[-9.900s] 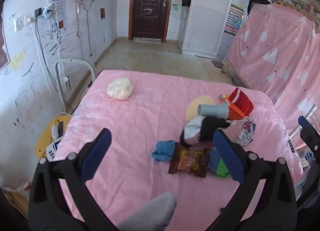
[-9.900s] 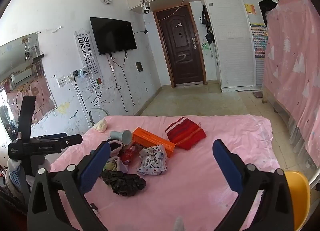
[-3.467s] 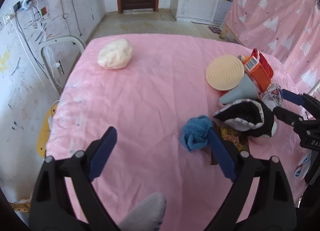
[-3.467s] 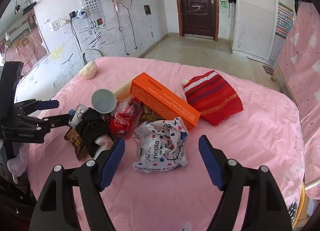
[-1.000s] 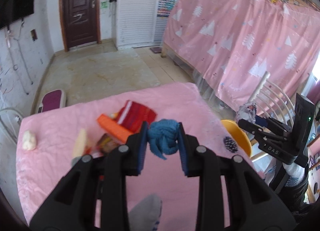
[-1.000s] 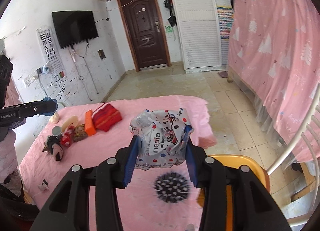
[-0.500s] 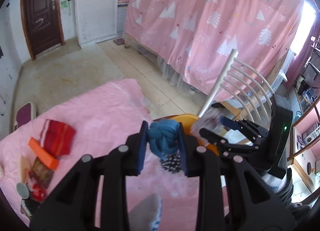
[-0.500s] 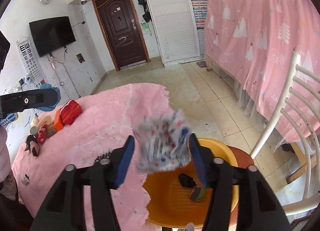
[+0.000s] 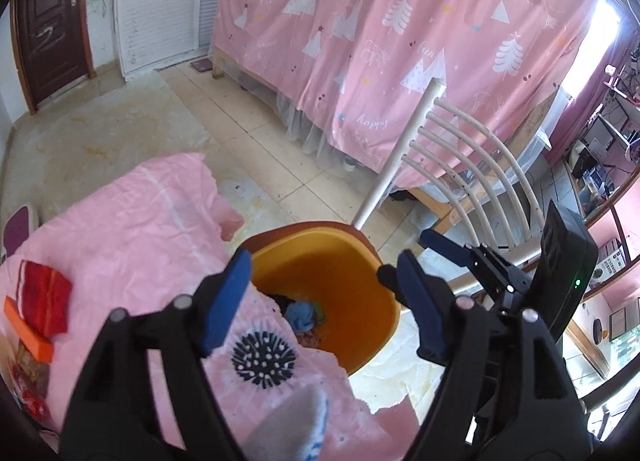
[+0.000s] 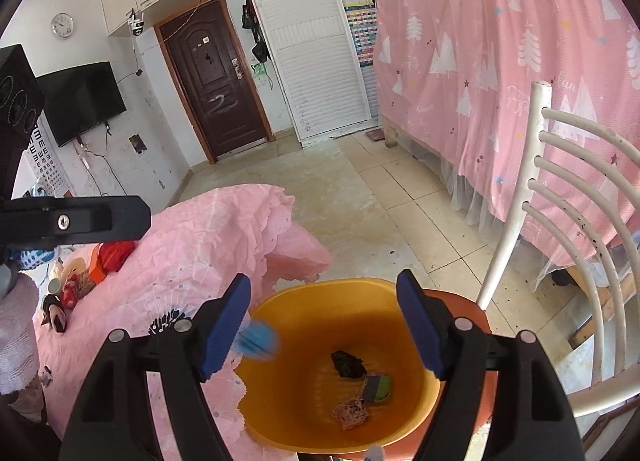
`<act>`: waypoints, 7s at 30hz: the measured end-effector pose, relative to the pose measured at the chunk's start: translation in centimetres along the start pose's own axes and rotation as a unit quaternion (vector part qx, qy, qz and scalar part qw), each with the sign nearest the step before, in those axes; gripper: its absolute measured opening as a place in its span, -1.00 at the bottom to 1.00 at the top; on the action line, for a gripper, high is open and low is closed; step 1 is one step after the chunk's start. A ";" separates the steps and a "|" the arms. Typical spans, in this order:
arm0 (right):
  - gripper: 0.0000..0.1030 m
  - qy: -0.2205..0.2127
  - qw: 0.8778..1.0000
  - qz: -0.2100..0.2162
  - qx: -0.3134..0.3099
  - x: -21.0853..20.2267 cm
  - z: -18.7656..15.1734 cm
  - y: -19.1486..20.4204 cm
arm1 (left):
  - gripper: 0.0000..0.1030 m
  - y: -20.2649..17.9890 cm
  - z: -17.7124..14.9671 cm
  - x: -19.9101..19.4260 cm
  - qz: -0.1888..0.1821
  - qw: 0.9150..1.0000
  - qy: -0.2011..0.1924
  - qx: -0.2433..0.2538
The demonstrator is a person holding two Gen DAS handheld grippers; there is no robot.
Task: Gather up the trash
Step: 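Move both open grippers back over the pink bed, then grasp the white dough ball with the left gripper while the right gripper grasps the red knitted hat, then carry the dough ball and red hat to the orange basin and release both, then move both open grippers back over the pink bed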
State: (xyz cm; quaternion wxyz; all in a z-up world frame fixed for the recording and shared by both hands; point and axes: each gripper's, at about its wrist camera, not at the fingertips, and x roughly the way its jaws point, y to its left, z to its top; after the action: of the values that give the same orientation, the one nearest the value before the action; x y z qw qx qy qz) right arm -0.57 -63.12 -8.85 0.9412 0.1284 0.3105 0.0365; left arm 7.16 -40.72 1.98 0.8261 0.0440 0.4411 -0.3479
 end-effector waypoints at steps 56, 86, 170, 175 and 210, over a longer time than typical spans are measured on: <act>0.34 0.076 0.969 0.103 -0.212 11.2 3.7 30.9 | 0.49 29.7 -10.2 -20.3 0.213 0.963 -0.076 -0.144; 0.37 0.174 0.961 0.126 -0.173 20.6 3.5 32.8 | 0.80 44.8 -17.3 -19.0 0.297 0.918 -0.006 -0.263; -0.74 0.058 0.998 0.013 0.008 5.5 -0.1 3.0 | 0.09 7.1 -2.1 -5.0 0.092 0.995 -0.031 0.002; -0.18 0.065 0.998 0.007 0.026 6.4 -0.8 1.0 | 0.09 5.0 -2.0 -3.2 0.079 0.997 -0.015 0.018; 0.36 0.029 0.999 0.011 0.029 3.6 1.2 1.5 | 0.35 3.6 -2.3 -3.3 0.058 0.998 -0.001 0.019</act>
State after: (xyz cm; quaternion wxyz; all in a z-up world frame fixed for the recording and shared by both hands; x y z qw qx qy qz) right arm 3.07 -61.43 -9.60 0.9274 0.1575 0.3369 0.0415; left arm 6.53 -35.39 2.23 0.8440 0.0852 0.4305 -0.3082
